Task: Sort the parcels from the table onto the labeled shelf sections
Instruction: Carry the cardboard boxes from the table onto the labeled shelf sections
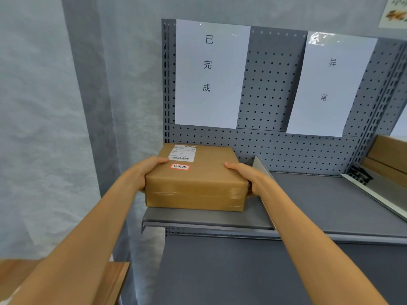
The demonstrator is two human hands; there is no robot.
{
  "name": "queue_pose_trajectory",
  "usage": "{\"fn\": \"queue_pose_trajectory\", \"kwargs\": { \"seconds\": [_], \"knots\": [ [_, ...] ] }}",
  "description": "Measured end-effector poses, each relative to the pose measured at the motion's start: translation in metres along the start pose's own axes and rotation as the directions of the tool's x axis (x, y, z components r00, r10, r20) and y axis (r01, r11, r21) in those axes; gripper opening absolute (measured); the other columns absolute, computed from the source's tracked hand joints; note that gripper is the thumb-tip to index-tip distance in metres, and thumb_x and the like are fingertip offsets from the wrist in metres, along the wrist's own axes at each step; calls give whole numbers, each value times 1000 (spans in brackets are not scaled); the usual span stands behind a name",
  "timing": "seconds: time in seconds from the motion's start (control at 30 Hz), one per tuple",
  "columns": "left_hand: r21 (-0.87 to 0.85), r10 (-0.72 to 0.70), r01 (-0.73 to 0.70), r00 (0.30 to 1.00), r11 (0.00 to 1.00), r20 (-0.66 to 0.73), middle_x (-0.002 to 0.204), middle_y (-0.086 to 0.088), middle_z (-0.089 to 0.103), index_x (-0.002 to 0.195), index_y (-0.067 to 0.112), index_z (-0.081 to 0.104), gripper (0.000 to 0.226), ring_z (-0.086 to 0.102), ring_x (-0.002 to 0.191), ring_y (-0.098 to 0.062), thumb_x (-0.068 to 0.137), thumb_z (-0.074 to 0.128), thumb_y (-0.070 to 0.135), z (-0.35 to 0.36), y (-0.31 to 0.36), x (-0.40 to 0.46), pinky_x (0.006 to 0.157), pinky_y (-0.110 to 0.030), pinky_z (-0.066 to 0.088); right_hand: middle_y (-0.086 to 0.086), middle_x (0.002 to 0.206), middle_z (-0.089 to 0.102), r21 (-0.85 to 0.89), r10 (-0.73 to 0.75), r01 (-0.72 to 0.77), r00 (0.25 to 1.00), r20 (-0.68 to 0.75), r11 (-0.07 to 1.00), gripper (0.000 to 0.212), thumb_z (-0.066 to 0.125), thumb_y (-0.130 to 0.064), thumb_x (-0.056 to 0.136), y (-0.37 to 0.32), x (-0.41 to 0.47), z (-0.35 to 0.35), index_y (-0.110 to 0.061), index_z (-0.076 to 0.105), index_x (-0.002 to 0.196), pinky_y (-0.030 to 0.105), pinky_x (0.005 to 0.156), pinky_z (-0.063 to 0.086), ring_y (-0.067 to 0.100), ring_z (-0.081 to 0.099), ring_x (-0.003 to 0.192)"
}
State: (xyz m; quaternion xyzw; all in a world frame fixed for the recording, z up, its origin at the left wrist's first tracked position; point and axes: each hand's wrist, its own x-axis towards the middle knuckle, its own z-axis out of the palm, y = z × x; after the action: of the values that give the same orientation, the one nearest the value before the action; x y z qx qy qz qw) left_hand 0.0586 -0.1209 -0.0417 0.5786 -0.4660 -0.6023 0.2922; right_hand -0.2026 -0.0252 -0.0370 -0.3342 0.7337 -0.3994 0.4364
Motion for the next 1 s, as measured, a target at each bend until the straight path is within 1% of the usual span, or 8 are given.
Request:
{"fn": "queue_pose_trajectory", "kwargs": {
  "seconds": [0.13,0.23,0.3,0.4,0.53,0.67,0.77,1.0],
  "knots": [
    [5,76,-76,995,997,-70,121,-9,62,128,16,54,62,60,110,-29,82,65,56,-3,2,-2,96,-42,49,11,138,50,-90,-109,104,992,-56,991,79,62,-57,86,-5,-1,0,-12,35,145,45,98,46,31,53,120],
    [160,286,-257,937,953,-199,142,-12,48,140,10,45,60,48,126,-30,92,59,44,-2,7,-10,97,-37,42,15,151,37,-322,-319,259,936,-151,911,81,55,-52,92,-15,-6,3,-2,26,149,43,107,37,32,39,136],
    [359,466,-370,854,857,-230,150,-12,39,145,5,37,62,40,135,-30,95,56,36,-3,13,-18,107,-40,36,14,149,38,-513,-483,346,861,-160,786,78,55,-51,92,-25,-9,6,-4,29,148,44,107,38,31,36,137],
    [673,682,-415,708,612,-185,150,-11,41,146,9,37,61,41,135,-30,95,58,34,-16,18,-31,108,-42,36,12,150,36,-691,-650,436,757,-65,577,73,57,-45,92,-42,-16,19,-10,28,149,46,106,38,30,30,139],
    [909,799,-294,598,295,-66,148,-13,41,147,8,35,64,38,135,-32,93,59,34,-37,20,-55,106,-44,38,8,147,38,-821,-790,494,607,89,287,69,58,-40,93,-61,-26,45,-13,28,149,42,100,41,26,32,136],
    [983,828,-131,560,127,-32,142,-14,45,143,6,39,60,39,131,-33,92,59,31,-64,13,-83,101,-42,39,9,146,38,-848,-836,521,504,219,92,68,57,-38,94,-73,-36,76,-13,26,149,39,101,39,28,34,133],
    [997,826,-15,562,70,-49,141,-14,45,142,6,38,61,39,131,-33,91,60,30,-87,1,-102,102,-40,37,11,147,36,-820,-857,573,424,294,2,64,55,-31,93,-81,-45,102,-12,28,149,39,102,37,30,32,134],
    [964,790,248,571,94,-224,147,-14,40,146,5,31,66,37,134,-33,94,58,33,-141,-47,-166,107,-42,35,13,145,38,-651,-844,734,215,492,-194,69,57,-33,93,-84,-82,186,-11,26,150,40,101,35,32,35,132]
  ]
}}
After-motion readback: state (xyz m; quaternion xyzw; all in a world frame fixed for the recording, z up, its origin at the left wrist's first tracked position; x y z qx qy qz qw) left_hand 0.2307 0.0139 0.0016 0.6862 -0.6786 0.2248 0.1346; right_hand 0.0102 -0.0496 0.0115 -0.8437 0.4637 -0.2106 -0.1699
